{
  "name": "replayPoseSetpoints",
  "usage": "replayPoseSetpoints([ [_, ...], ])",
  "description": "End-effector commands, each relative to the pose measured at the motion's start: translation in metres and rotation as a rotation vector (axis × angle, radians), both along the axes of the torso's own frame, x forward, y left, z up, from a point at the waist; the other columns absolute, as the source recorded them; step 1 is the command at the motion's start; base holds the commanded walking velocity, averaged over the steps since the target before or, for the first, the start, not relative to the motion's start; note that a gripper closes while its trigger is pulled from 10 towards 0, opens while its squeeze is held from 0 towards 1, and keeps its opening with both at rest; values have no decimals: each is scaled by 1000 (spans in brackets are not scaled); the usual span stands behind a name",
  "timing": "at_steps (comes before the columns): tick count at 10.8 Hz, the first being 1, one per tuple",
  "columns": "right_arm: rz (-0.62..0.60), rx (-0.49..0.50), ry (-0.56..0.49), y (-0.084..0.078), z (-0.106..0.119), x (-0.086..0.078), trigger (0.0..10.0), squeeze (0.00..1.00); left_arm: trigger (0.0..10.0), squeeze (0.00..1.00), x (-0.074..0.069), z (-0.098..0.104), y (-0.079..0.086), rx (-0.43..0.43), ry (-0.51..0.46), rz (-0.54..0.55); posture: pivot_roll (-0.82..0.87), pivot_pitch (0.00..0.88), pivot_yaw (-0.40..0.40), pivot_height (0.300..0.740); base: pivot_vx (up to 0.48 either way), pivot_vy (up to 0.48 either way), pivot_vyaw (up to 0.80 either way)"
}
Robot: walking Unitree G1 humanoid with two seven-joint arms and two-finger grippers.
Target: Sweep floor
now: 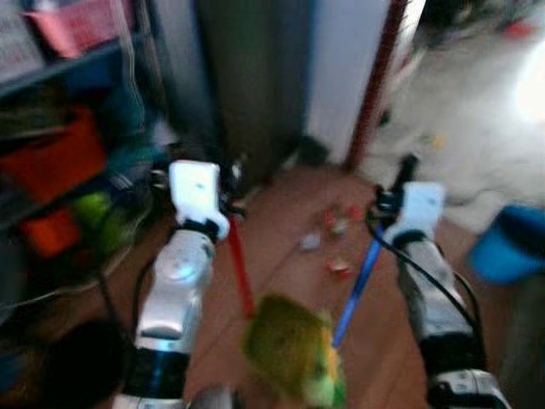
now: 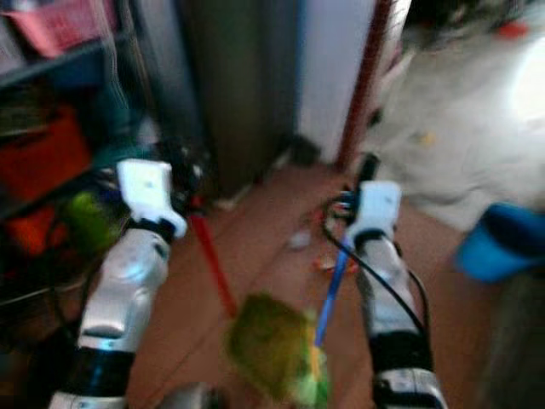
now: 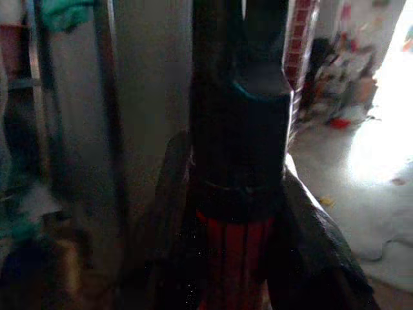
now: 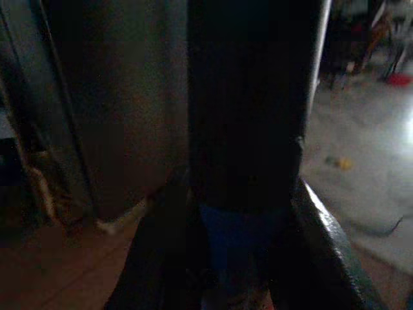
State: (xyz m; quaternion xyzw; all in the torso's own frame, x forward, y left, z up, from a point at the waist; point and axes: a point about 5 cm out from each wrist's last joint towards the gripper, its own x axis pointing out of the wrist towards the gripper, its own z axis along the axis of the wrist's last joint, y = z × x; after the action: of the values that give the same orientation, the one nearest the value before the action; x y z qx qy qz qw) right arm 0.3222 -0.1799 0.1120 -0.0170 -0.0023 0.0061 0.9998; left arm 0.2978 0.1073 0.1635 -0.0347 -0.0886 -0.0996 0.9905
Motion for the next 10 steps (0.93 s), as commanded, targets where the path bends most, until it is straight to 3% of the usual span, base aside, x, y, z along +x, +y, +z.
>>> replayPoseSetpoints([
  [1,21,19,-9,7,3,1,10000,0,10000,0,2,11,5,17,-55,26,33,58,-13,740,435,0,-513],
  [3,22,17,-8,5,2,1,10000,0,10000,0,0,6,5,-11,-12,71,31,57,-15,740,433,0,-506],
  [4,22,14,-8,5,2,1,10000,0,10000,0,0,3,8,-30,24,84,31,57,-16,740,0,0,-494],
  [8,7,20,-20,4,5,3,10000,0,10000,0,3,-2,12,29,23,93,27,51,-9,740,65,435,-650],
  [10,5,48,-48,8,13,9,10000,0,10000,0,7,-2,14,64,30,116,36,32,-8,740,0,131,-250],
])
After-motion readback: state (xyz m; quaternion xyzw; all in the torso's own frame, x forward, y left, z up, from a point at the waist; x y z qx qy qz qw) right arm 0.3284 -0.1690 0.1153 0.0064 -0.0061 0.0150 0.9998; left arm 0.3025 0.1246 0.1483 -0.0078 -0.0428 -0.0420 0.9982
